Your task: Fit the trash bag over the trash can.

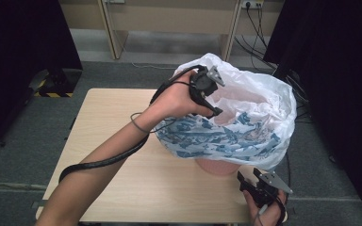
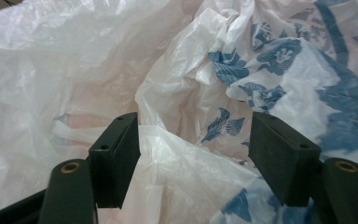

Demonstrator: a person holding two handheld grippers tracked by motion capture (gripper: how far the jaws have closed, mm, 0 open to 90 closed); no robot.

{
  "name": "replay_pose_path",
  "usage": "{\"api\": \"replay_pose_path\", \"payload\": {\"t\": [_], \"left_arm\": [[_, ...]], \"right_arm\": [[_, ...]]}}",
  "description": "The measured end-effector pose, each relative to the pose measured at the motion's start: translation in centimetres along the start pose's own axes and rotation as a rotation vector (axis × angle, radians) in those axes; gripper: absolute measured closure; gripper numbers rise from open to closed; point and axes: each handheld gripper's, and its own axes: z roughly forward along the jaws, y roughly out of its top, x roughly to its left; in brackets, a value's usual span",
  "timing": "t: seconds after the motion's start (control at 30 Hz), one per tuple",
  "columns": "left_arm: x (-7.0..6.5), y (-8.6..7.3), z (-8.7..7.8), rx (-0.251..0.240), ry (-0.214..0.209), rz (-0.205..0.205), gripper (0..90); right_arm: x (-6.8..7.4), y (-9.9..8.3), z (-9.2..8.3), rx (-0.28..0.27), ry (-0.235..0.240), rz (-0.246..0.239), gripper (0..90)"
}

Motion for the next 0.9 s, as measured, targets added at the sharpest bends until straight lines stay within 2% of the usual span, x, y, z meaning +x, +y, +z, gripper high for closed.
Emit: {"api": "replay_pose_path", "payload": {"t": [0.2, 0.23, 0.37, 0.43, 0.7, 0.73, 0.9], "left_arm": [[-0.1, -1.5, -1.8, -0.044, -0.021, -0.011, 33.3], [-0.1, -2.3, -2.7, -0.063, -0.011, -0.009, 33.3], [0.0, -3.5, -3.9, -0.097, -0.004, -0.022, 33.4], [0.1, -4.7, -5.0, -0.121, 0.01, -0.031, 33.3], [0.4, -7.6, -7.2, -0.164, 0.029, -0.056, 33.2], [0.4, -8.5, -7.8, -0.174, 0.034, -0.065, 33.2], [0.4, -10.9, -8.9, -0.178, 0.056, -0.078, 33.2]], "right_arm": [[0.0, 0.0, 0.0, -0.002, -0.001, 0.001, 31.3], [0.0, 0.0, 0.0, -0.001, -0.001, 0.0, 31.4], [0.0, 0.0, 0.0, 0.0, -0.002, 0.0, 31.4], [0.0, 0.0, 0.0, -0.001, -0.002, -0.001, 31.4], [0.1, 0.0, 0.0, 0.0, -0.005, -0.006, 31.4], [0.1, 0.0, 0.0, 0.0, -0.004, -0.006, 31.4], [0.1, 0.0, 0.0, 0.001, -0.008, -0.009, 31.4]]}}
